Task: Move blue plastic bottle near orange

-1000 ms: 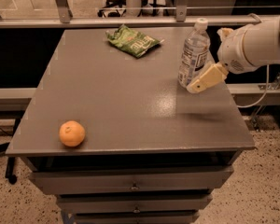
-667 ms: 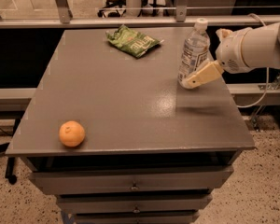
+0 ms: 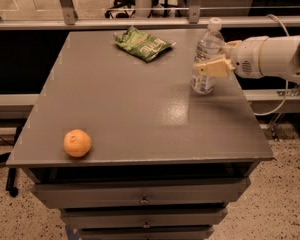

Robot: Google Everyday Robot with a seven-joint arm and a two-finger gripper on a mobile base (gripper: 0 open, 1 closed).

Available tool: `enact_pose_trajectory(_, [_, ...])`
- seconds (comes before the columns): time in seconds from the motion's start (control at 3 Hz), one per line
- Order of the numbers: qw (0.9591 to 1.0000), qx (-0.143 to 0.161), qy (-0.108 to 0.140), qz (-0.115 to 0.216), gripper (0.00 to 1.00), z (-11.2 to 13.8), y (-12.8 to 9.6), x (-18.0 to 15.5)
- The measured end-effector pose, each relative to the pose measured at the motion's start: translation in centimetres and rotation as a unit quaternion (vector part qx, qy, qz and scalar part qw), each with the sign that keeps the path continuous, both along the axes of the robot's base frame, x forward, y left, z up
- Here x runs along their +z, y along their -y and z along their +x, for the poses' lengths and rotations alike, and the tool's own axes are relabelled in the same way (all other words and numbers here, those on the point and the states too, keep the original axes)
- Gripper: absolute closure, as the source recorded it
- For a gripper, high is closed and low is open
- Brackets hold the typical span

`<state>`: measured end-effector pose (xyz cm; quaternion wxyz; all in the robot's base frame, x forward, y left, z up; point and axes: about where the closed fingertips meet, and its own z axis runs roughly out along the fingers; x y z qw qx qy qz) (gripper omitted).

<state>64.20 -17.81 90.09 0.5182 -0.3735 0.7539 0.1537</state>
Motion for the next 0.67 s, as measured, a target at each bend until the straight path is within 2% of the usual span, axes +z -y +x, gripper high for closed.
enact_pose_trajectory(0.33, [0.9987,0.017,-0.006,0.048,0.65,0.1,-1.0,1.3])
enact_pose_trajectory(0.67, [0.9956,0.053,0.006,0.077,0.89,-1.7,-3.0,4.6])
